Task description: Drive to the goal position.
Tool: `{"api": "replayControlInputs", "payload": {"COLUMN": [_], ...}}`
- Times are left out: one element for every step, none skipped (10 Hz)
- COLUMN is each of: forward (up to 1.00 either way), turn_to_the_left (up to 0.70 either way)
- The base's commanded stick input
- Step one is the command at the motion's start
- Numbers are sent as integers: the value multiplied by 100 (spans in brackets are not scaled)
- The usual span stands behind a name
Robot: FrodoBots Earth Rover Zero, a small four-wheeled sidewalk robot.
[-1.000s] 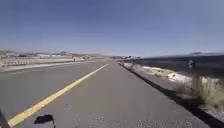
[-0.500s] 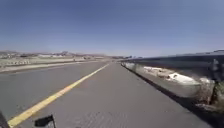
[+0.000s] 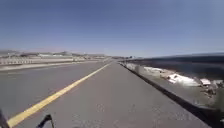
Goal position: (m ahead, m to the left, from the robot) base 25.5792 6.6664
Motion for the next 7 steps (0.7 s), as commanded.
{"api": "replayControlInputs", "payload": {"forward": [85, 85, 85, 85, 85, 85, 85], "turn_to_the_left": [0, 0, 0, 0, 0, 0, 0]}}
